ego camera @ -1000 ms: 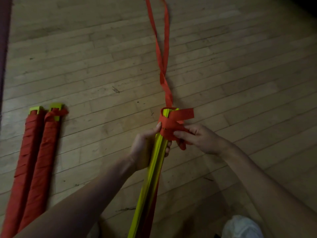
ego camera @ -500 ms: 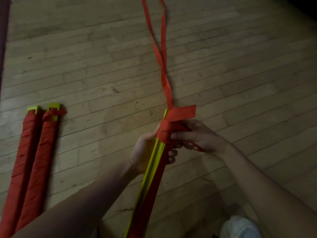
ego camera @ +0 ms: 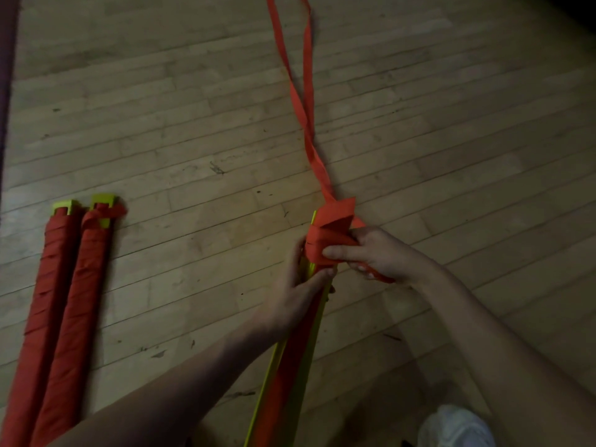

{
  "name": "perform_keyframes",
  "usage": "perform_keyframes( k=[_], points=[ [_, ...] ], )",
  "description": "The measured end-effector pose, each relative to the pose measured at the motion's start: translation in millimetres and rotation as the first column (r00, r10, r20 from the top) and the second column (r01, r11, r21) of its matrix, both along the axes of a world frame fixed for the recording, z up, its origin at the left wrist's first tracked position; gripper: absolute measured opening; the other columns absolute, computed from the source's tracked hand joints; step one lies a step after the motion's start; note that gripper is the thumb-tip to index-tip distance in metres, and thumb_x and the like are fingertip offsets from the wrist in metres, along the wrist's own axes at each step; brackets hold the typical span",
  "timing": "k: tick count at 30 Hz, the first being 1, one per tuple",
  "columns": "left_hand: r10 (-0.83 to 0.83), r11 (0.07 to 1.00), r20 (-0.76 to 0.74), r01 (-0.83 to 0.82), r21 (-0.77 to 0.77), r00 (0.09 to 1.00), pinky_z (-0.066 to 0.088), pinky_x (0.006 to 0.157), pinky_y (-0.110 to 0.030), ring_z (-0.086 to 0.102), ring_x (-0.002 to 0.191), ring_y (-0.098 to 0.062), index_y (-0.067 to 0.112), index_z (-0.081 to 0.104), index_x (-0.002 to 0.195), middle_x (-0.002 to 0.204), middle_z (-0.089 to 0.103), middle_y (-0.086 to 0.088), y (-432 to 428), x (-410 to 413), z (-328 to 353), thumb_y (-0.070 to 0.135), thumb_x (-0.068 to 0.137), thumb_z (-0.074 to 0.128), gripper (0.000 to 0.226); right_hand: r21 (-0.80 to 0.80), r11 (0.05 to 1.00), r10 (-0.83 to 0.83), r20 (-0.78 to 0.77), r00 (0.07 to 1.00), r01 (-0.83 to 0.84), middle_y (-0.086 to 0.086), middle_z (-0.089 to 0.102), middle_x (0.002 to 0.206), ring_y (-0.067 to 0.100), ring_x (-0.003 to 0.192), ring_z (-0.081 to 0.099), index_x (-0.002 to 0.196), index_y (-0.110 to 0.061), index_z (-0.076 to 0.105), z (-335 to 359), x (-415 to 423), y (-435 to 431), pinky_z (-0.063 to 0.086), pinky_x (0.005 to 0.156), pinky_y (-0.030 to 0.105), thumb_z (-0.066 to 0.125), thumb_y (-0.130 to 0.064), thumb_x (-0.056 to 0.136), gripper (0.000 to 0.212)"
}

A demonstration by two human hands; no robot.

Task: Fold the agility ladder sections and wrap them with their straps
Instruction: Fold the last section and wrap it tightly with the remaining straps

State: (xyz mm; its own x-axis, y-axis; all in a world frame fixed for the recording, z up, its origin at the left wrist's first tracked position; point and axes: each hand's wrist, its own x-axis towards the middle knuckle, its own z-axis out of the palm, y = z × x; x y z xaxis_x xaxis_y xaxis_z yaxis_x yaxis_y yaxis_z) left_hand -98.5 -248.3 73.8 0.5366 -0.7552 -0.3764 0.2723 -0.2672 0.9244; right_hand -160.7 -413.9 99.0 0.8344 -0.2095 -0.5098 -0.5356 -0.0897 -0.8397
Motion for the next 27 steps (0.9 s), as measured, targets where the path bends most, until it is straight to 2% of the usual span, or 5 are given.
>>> perform_keyframes(
  k=[6, 9, 17, 23, 27],
  points=[
    [0.110, 0.994, 0.038, -0.110, 0.004, 0.993, 0.054, 0.065, -0.027, 0.064, 0.071, -0.015, 0.029, 0.036, 0.137, 0.091, 0.063, -0.004, -1.8, 3.4, -6.7, 0.013, 0.092, 0.061, 0.054, -0.183, 0.974, 0.127, -0.060, 0.990, -0.135, 0.005, 0.063, 0.067, 0.013, 0.051, 0.058, 0.106, -0.005, 0.053, 2.2, -5.5, -7.6, 0.049, 0.053, 0.027, 0.052, -0.002, 0.089, 0.016],
    [0.115, 0.993, 0.032, -0.114, -0.024, 0.993, 0.054, 0.064, -0.025, 0.064, 0.071, -0.015, 0.033, 0.039, 0.129, 0.093, 0.063, -0.004, 0.1, 8.9, -3.1, 0.006, 0.092, 0.058, 0.050, -0.041, 0.987, 0.157, 0.003, 0.988, -0.157, -0.002, 0.066, 0.072, 0.007, 0.063, 0.062, 0.096, -0.006, 0.060, -1.4, -14.2, -14.3, 0.050, 0.061, 0.024, 0.056, -0.002, 0.093, 0.007],
    [0.080, 0.995, -0.238, -0.093, -0.044, 0.968, 0.057, 0.066, -0.034, 0.067, 0.069, -0.019, 0.023, 0.048, 0.124, 0.092, 0.064, -0.011, 1.4, 20.3, 5.0, -0.003, 0.085, 0.063, 0.050, 0.223, 0.974, -0.050, 0.072, 0.996, 0.033, 0.003, 0.058, 0.059, 0.004, 0.034, 0.036, 0.079, -0.006, 0.058, -8.7, -18.7, -12.6, 0.026, 0.038, 0.015, 0.057, -0.033, 0.083, 0.027],
    [0.002, 0.997, -0.288, -0.024, -0.074, 0.958, 0.058, 0.073, -0.037, 0.068, 0.078, -0.022, 0.021, 0.048, 0.129, 0.097, 0.065, -0.011, 3.0, 22.2, 5.5, -0.002, 0.083, 0.065, 0.054, 0.118, 0.991, -0.067, 0.085, 0.994, 0.057, 0.001, 0.066, 0.060, 0.008, 0.047, 0.059, 0.080, -0.009, 0.068, -12.5, -19.3, -16.2, 0.048, 0.049, 0.018, 0.072, -0.014, 0.077, 0.007],
    [-0.027, 0.995, -0.383, -0.013, -0.102, 0.923, 0.059, 0.072, -0.036, 0.068, 0.083, -0.023, 0.012, 0.050, 0.126, 0.094, 0.067, -0.012, 6.7, 22.7, 6.3, 0.007, 0.084, 0.066, 0.046, 0.111, 0.988, -0.114, 0.082, 0.990, 0.105, -0.002, 0.060, 0.052, 0.005, 0.035, 0.048, 0.077, -0.010, 0.064, -12.5, -18.0, -13.9, 0.038, 0.037, 0.016, 0.071, -0.004, 0.080, 0.009]
  ],
)
